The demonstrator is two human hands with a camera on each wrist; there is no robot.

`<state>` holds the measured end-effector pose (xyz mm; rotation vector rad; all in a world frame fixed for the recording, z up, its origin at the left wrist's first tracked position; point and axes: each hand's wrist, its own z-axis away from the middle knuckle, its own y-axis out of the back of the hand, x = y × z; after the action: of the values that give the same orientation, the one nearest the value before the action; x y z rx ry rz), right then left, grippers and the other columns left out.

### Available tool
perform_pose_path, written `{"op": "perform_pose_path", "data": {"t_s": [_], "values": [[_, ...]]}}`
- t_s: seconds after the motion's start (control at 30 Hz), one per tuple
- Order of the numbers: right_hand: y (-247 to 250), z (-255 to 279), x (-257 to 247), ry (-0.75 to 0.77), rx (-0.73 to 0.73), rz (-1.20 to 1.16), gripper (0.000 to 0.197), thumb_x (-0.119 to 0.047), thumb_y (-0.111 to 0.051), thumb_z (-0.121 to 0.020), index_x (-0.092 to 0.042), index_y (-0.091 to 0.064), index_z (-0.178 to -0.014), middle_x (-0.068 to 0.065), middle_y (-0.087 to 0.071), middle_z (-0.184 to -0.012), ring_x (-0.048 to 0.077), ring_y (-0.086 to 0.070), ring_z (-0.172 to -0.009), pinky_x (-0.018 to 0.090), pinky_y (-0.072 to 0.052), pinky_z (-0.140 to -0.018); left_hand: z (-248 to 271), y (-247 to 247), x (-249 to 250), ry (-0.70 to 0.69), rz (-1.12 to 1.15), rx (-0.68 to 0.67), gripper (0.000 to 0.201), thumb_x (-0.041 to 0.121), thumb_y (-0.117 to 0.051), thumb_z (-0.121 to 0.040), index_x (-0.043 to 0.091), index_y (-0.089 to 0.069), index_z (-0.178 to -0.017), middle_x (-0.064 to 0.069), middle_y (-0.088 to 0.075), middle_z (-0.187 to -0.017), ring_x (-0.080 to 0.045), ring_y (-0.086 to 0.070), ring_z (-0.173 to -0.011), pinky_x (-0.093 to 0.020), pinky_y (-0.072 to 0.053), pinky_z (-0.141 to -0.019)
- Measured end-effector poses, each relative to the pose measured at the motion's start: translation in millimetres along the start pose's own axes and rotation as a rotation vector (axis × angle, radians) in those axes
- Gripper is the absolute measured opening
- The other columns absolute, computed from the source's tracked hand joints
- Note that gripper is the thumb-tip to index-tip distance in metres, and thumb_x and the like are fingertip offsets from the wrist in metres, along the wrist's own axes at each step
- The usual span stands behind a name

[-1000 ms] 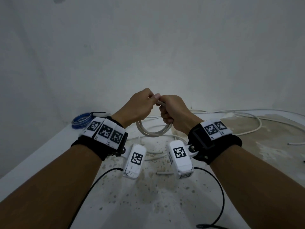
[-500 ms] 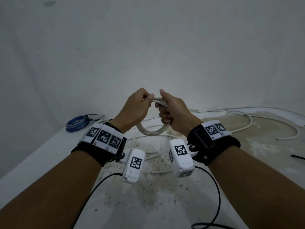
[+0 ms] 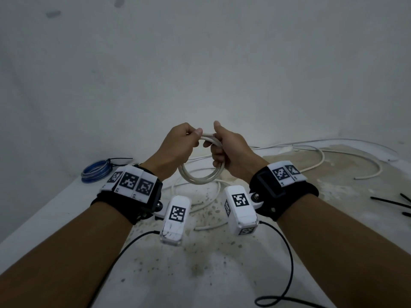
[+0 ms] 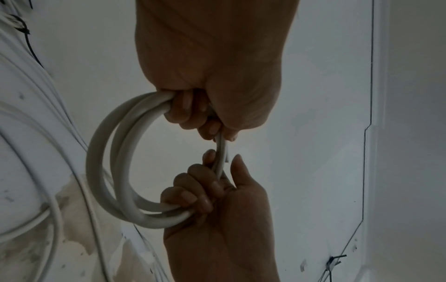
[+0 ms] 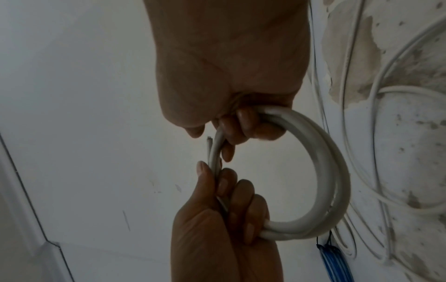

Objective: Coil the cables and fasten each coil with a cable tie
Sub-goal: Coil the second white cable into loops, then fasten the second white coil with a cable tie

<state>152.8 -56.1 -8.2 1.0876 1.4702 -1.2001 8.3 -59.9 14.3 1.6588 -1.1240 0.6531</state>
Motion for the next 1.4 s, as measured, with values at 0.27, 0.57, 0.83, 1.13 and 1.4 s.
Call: {"op": "perform_pose_path", "data": {"t_s": [0.27, 0.57, 0.83, 1.13, 1.4], "values": [[50.0, 27.2, 0.4, 0.001, 0.157, 0.176, 0.058, -0.052, -0.041, -0.1, -0.003, -0.07, -0.084, 0.006, -0.064, -0.062, 0.02, -0.059, -0.051, 0.03, -0.054, -0.061, 8.2, -48.3, 11.4, -0.043, 0.003, -0.041, 0.023, 0.027, -0.054, -0.098, 0.013, -0.055, -0.079, -0.003, -0.055, -0.071, -0.014, -0.039, -0.054, -0.029, -0.03, -0.051], [180.0, 86.6, 3.2, -0.11, 0.586, 0.99, 0.026, -0.02, -0.054, -0.086, 0.0, -0.069, -0.083, 0.013, -0.073, -0.085, 0.029, -0.071, -0.079, 0.034, -0.057, -0.069, 31.2, -127.2, 48.5, -0.055, 0.023, -0.225, 0.026, 0.019, -0.057, -0.095, 0.015, -0.052, -0.07, -0.002, -0.05, -0.06, -0.013, -0.033, -0.046, -0.026, -0.024, -0.046], [284.2, 166.3, 6.5, -0.254, 0.743, 1.534, 0.025, -0.008, -0.044, -0.095, -0.008, -0.068, -0.103, 0.011, -0.068, -0.11, 0.025, -0.066, -0.099, 0.031, -0.055, -0.085, 49.4, -151.4, 62.6, -0.033, 0.066, -0.326, 0.026, 0.02, -0.057, -0.096, 0.015, -0.053, -0.071, -0.002, -0.049, -0.06, -0.009, -0.029, -0.037, -0.02, -0.022, -0.041], [322.4, 198.3, 22.2, -0.372, 0.809, 1.463, 0.023, -0.012, -0.043, -0.092, -0.016, -0.065, -0.096, 0.001, -0.065, -0.092, 0.019, -0.058, -0.074, 0.022, -0.043, -0.065, 50.7, -145.6, 63.9, -0.028, 0.075, -0.331, 0.028, 0.021, -0.057, -0.096, 0.015, -0.053, -0.069, -0.001, -0.048, -0.059, -0.012, -0.029, -0.043, -0.021, -0.022, -0.043], [338.0, 177.5, 25.3, -0.46, 0.62, 1.629, 0.03, -0.013, -0.057, -0.09, -0.003, -0.065, -0.118, 0.016, -0.064, -0.118, 0.032, -0.061, -0.111, 0.027, -0.043, -0.074, 50.5, -154.4, 64.9, -0.017, 0.085, -0.362, 0.026, 0.019, -0.056, -0.097, 0.013, -0.053, -0.071, -0.001, -0.047, -0.058, -0.01, -0.029, -0.041, -0.022, -0.023, -0.043]]}}
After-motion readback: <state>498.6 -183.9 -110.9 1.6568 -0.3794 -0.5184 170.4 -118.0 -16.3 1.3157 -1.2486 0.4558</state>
